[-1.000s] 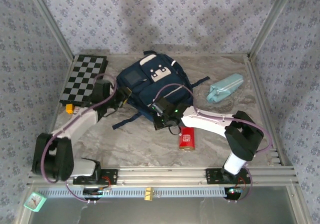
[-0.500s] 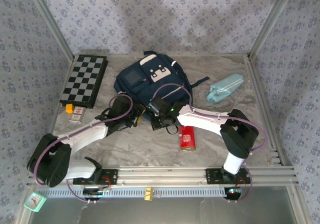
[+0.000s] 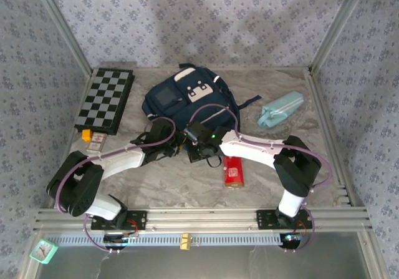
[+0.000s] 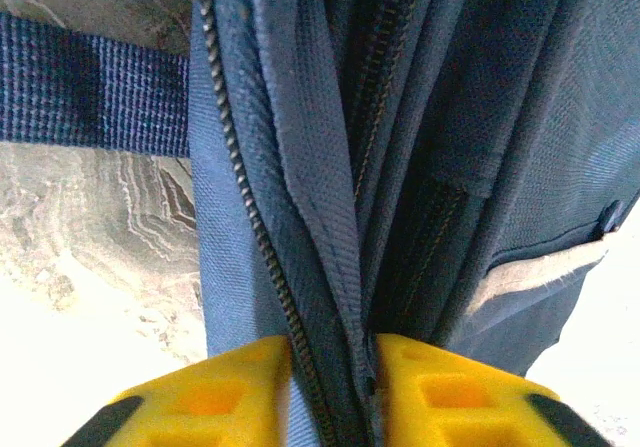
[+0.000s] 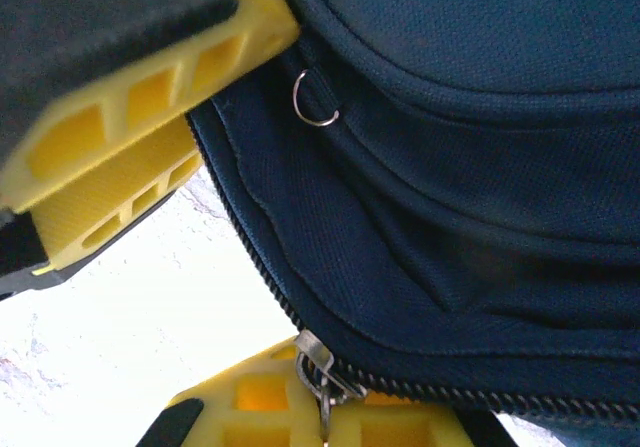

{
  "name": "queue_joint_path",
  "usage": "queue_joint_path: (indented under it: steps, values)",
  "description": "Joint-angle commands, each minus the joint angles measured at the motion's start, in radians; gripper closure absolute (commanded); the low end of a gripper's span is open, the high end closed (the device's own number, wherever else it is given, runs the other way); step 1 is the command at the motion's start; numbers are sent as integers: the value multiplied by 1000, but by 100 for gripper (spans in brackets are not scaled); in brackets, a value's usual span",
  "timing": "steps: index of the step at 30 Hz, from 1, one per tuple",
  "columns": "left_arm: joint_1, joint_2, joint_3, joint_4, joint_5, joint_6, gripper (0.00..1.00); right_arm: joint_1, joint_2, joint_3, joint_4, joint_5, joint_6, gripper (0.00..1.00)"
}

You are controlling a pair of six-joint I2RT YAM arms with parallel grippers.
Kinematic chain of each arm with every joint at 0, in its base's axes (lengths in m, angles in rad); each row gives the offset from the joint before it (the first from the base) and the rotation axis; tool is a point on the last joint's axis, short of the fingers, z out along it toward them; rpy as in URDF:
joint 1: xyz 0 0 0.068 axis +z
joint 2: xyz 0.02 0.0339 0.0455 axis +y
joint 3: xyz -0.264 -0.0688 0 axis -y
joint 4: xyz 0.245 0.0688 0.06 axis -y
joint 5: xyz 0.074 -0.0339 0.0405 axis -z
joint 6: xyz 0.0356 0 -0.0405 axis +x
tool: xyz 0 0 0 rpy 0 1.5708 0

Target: Pack the student bag

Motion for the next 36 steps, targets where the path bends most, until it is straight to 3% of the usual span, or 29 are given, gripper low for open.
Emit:
queue_joint_path:
  steps: [1,6,8,20,33,36]
  values:
    - [-15,13,25,54,-35,-32,81,16,8,37,-21,9,3,100]
    - [-5,-4,13,35,-57,-6,91,16,6,34,-39,21,1,100]
    - [13,-9,17,0,-50,17,100,17,-4,32,-54,29,4,100]
    - [214,-105,34,-235,-7,241,100,-34,-169,-155,-163,106,56,100]
    - [395,-132,62,-280,37,360,100,-209,-260,-207,-171,131,16,100]
    - [409,-92,113,-300,50,404,100,-187,-259,-194,-120,73,-61,100]
